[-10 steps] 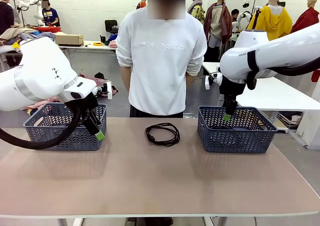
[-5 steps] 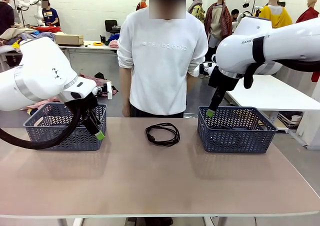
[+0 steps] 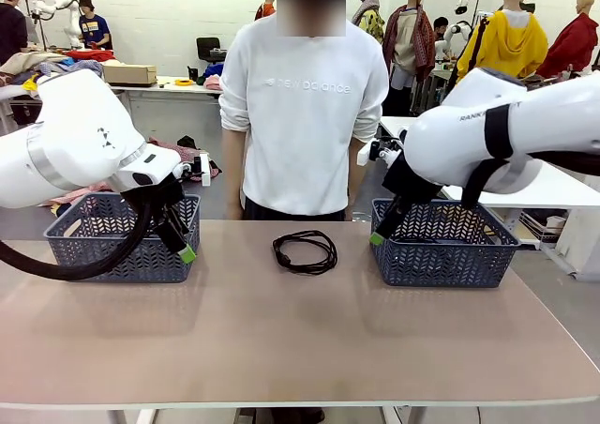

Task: Organize the cables according to human instructions.
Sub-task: Pick up a bundle of cables and place it in the basket indicated by the human.

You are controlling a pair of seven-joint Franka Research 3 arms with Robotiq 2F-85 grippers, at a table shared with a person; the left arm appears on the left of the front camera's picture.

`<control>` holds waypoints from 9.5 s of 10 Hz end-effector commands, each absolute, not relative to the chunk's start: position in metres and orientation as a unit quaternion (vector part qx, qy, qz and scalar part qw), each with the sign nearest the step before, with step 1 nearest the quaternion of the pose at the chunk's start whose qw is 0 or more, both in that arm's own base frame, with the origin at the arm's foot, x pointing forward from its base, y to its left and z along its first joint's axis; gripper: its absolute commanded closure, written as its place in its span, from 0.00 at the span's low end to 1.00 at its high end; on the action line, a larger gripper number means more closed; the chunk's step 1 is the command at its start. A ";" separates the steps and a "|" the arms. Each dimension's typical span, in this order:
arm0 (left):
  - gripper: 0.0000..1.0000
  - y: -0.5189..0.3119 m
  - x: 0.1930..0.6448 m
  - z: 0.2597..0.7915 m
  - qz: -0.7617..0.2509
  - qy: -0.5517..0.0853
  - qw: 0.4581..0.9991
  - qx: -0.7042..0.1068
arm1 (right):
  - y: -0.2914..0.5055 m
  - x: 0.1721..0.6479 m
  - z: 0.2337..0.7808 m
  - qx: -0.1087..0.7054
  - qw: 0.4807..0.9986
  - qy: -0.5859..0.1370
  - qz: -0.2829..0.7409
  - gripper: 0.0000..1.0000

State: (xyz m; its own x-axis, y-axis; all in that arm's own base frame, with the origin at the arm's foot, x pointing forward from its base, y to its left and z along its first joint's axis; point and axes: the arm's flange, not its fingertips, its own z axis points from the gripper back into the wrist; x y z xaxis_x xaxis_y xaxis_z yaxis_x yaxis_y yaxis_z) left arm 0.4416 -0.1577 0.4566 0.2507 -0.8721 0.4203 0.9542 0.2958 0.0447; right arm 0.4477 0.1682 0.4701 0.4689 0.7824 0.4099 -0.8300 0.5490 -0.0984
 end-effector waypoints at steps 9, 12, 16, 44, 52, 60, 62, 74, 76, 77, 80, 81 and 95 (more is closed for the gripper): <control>0.00 -0.157 0.441 0.458 -0.582 -0.188 0.783 -0.110 | 0.166 0.436 0.465 0.071 0.854 -0.219 0.466 0.00; 0.00 -0.157 0.441 0.458 -0.582 -0.188 0.783 -0.110 | 0.166 0.436 0.465 0.071 0.854 -0.219 0.466 0.00; 0.00 -0.157 0.441 0.458 -0.582 -0.188 0.783 -0.110 | 0.166 0.436 0.465 0.071 0.854 -0.219 0.466 0.00; 0.00 -0.329 0.561 0.422 -0.872 -0.063 0.485 0.006 | 0.166 0.436 0.465 0.071 0.854 -0.219 0.466 0.00; 0.00 -0.365 0.617 0.400 -0.933 -0.034 0.355 0.040 | 0.166 0.436 0.465 0.071 0.854 -0.219 0.466 0.00; 0.00 -0.406 0.636 0.369 -0.963 0.003 0.266 0.047 | 0.166 0.436 0.465 0.071 0.854 -0.219 0.466 0.00; 0.00 -0.409 0.627 0.362 -0.949 -0.018 0.310 0.054 | 0.166 0.436 0.465 0.071 0.854 -0.219 0.466 0.00; 0.00 -0.398 0.658 0.334 -0.976 -0.001 0.209 0.061 | 0.166 0.436 0.465 0.071 0.854 -0.219 0.466 0.00; 0.00 -0.404 0.662 0.333 -0.977 0.000 0.206 0.054 | 0.166 0.436 0.465 0.071 0.854 -0.219 0.466 0.00; 0.00 -0.405 0.664 0.331 -0.977 0.003 0.208 0.052 | 0.166 0.436 0.465 0.071 0.854 -0.219 0.466 0.00; 0.00 -0.407 0.668 0.325 -0.976 0.004 0.210 0.051 | 0.166 0.436 0.465 0.071 0.854 -0.219 0.466 0.00; 0.00 -0.407 0.669 0.324 -0.976 0.004 0.210 0.052 | 0.166 0.436 0.465 0.071 0.854 -0.219 0.466 0.00; 1.00 -0.406 0.668 0.333 -0.976 0.005 0.211 0.051 | 0.166 0.436 0.465 0.071 0.854 -0.219 0.466 0.00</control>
